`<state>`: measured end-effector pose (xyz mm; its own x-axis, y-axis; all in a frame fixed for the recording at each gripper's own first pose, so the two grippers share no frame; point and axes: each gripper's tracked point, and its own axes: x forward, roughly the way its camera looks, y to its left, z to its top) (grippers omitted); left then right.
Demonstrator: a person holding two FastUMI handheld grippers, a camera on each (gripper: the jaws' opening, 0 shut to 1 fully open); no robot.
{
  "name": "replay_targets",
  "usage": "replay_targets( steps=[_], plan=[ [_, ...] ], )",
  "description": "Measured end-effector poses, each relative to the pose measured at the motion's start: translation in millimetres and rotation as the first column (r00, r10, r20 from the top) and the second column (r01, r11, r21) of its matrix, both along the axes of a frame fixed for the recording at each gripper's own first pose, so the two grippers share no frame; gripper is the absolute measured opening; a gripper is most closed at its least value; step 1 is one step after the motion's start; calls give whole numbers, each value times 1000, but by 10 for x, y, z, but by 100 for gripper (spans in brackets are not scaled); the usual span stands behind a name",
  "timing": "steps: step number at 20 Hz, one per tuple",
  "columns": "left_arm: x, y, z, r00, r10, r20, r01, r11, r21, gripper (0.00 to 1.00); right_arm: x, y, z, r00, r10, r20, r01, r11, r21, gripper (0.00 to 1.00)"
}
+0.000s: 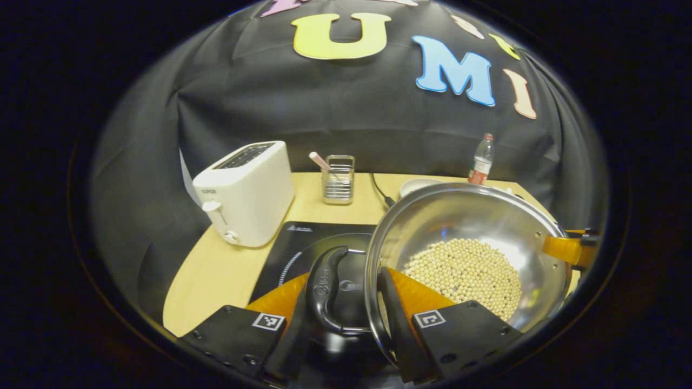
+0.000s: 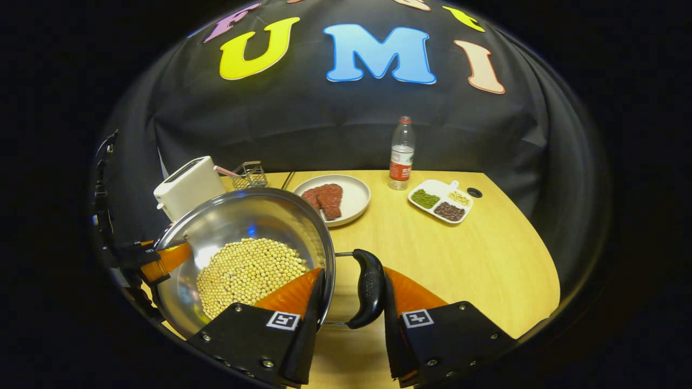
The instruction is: First push the handle of the pot to place it horizontally, then grasp the pot with both hands and set it on the induction cooktop.
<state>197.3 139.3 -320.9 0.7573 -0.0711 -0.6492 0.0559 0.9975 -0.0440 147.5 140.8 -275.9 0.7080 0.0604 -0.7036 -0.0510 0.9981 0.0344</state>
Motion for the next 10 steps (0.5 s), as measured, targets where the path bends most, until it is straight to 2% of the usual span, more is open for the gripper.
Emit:
replay_targets(
  steps=[5,10],
  plan=[
    [98,604,-2,1000,9,5,-9,1000,12,68,61,537,-39,1000,7,4,-7,1000,15,54],
    [229,1004,-118,1000,19,10,-19,1000,13,68,132,944,-99,1000,9,11,-9,999,30,54]
  ],
)
